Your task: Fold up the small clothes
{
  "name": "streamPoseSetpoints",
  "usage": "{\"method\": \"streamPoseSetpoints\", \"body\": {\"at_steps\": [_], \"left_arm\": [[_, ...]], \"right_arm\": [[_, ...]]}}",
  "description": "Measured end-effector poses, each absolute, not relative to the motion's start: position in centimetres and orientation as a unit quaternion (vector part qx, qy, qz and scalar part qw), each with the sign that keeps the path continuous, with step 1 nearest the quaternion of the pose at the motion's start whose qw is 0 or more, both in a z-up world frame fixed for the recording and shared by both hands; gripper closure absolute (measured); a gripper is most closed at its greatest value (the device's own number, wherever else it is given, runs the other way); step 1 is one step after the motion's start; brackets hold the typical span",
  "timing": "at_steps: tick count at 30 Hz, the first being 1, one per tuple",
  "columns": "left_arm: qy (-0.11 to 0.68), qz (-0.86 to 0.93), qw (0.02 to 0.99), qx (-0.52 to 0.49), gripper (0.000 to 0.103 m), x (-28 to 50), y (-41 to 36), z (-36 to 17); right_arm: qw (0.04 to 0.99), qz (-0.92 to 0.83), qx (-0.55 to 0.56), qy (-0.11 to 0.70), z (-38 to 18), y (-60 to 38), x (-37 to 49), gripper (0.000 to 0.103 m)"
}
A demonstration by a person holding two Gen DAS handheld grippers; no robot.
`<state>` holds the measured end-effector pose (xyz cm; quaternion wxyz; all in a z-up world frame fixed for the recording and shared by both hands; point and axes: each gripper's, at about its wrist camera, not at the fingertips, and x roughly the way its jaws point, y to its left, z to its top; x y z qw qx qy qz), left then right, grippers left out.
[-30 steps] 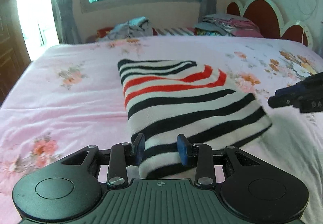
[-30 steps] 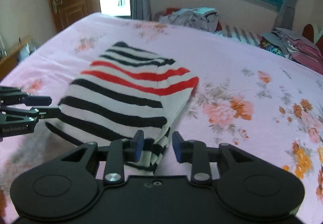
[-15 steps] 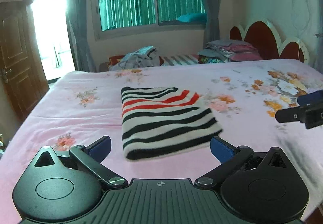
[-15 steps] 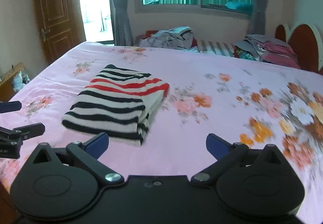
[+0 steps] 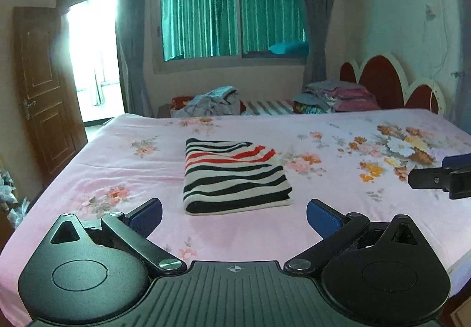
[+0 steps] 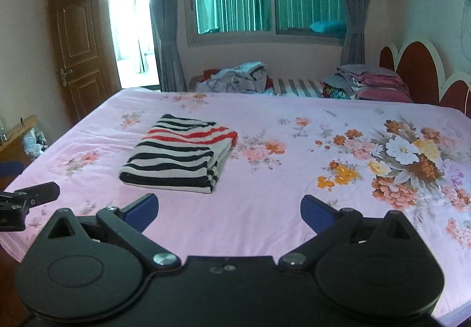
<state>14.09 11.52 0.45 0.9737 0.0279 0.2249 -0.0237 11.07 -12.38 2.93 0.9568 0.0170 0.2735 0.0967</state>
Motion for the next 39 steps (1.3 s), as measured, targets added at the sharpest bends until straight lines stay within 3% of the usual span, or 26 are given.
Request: {"method": "streamPoseSetpoints", "body": {"at_steps": [39], "left_arm": [[0.206, -0.017, 0.978, 0.017, 0.000, 11.5, 10.5, 1.4]], "right_arm": [[0.963, 0.099, 0.005, 0.251, 4.0, -11.8, 8.5, 0.000]]}}
